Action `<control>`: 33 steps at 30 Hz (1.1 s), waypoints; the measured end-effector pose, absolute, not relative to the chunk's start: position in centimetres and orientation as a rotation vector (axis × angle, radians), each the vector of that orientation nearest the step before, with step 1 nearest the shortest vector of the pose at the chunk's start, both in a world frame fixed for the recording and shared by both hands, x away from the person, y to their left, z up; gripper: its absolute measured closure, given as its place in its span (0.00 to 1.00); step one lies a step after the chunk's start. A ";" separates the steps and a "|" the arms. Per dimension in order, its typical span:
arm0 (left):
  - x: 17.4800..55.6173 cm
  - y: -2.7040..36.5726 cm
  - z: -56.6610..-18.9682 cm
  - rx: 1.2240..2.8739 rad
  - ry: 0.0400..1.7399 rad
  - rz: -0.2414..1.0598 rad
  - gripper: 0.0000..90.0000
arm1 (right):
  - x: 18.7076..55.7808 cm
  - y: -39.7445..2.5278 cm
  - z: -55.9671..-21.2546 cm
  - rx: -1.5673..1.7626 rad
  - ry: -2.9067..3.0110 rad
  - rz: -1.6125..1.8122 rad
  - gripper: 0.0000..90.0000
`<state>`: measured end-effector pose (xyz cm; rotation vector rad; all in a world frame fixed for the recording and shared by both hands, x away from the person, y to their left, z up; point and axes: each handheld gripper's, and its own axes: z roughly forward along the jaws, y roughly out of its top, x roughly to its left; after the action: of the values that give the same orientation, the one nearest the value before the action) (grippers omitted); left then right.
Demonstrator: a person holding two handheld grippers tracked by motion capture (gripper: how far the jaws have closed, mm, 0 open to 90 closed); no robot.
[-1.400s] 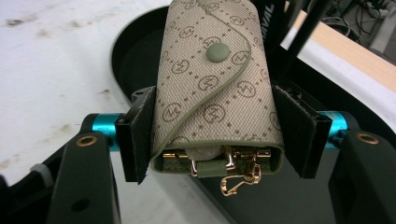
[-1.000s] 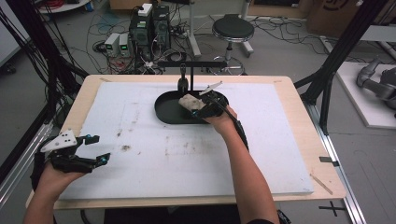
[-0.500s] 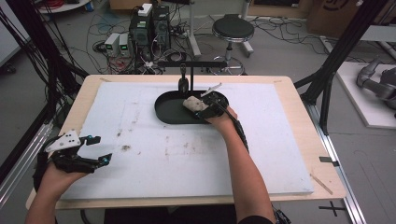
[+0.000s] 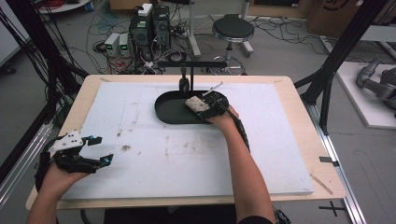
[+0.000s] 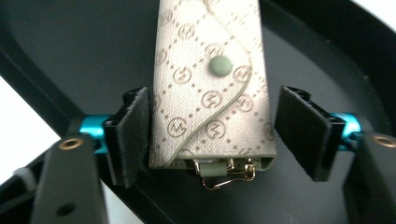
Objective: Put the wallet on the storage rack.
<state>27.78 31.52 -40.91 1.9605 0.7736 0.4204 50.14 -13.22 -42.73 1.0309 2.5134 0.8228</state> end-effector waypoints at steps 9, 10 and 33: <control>27.8 31.4 -41.0 1.960 0.775 0.416 0.18 | 48.9 -14.3 -40.5 1.053 2.450 0.902 0.23; 27.8 31.4 -41.0 1.961 0.776 0.418 0.18 | 48.9 -14.3 -40.5 1.053 2.450 0.902 0.23; 30.8 27.9 -40.7 1.909 0.722 0.377 0.18 | 40.5 -21.6 -35.7 0.976 2.326 1.078 0.23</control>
<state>30.83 27.88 -40.65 1.9090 0.7222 0.3766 40.46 -21.55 -35.73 0.9765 2.3256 1.0784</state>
